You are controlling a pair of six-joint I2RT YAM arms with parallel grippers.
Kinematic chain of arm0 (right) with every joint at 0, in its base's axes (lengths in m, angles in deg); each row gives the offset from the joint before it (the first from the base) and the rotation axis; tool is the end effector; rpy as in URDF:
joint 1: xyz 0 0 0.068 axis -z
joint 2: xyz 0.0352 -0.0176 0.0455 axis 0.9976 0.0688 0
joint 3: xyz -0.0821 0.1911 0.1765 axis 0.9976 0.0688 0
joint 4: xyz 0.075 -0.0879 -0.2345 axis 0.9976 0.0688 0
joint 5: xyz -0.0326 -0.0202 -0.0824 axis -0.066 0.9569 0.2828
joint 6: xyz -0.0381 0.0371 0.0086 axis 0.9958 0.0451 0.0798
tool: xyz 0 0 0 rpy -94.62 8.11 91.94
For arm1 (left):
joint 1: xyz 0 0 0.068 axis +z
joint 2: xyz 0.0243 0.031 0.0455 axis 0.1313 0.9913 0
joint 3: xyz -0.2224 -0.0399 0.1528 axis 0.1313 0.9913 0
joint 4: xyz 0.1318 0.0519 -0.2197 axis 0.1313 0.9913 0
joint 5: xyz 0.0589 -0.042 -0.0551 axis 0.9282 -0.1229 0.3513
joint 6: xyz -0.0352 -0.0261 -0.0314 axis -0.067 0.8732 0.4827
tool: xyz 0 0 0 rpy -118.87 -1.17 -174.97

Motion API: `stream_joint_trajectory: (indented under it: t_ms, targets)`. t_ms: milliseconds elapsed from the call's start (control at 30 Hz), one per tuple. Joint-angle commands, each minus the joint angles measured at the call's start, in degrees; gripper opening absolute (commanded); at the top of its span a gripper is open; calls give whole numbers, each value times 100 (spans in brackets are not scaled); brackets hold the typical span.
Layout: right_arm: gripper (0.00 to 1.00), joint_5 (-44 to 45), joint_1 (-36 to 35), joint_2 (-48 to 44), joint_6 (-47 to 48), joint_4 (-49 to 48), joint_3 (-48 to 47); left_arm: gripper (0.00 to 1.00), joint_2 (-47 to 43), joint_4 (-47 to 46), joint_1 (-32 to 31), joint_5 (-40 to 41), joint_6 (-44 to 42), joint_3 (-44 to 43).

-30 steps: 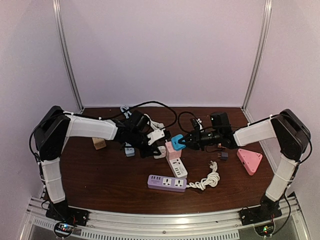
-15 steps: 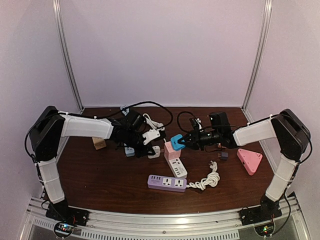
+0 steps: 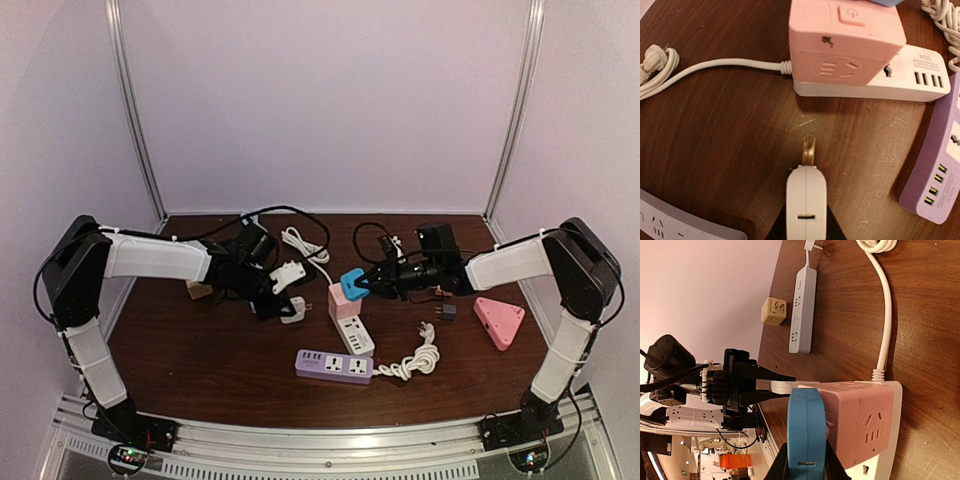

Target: Pull the plug off the socket

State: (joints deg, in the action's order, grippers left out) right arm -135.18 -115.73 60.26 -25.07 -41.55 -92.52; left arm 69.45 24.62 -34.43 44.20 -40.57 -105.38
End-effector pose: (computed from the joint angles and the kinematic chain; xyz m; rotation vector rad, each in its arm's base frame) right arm 0.3003 0.2025 0.1706 -0.1818 2.4213 1.6655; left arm 0.2720 -0.2569 0.1713 1.3434 2.2446 -0.5001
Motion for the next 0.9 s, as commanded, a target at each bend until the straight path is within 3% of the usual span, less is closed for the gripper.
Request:
stream_joint_trajectory:
  t_ms: [0, 433, 533, 867]
  targets:
    - [13, 1424, -44, 586, 366, 1502, 313, 0, -595, -396, -4, -138, 650, 371]
    - [13, 1352, -100, 706, 327, 1445, 244, 6, -1552, -1127, -3, 145, 3325, 1666]
    - [13, 1365, -108, 720, 313, 1447, 238, 7, -1838, -1404, -4, -14, 3744, 2050]
    - [13, 1385, -149, 755, 302, 1516, 119, 24, -2095, -1733, -4, -219, 4460, 2708]
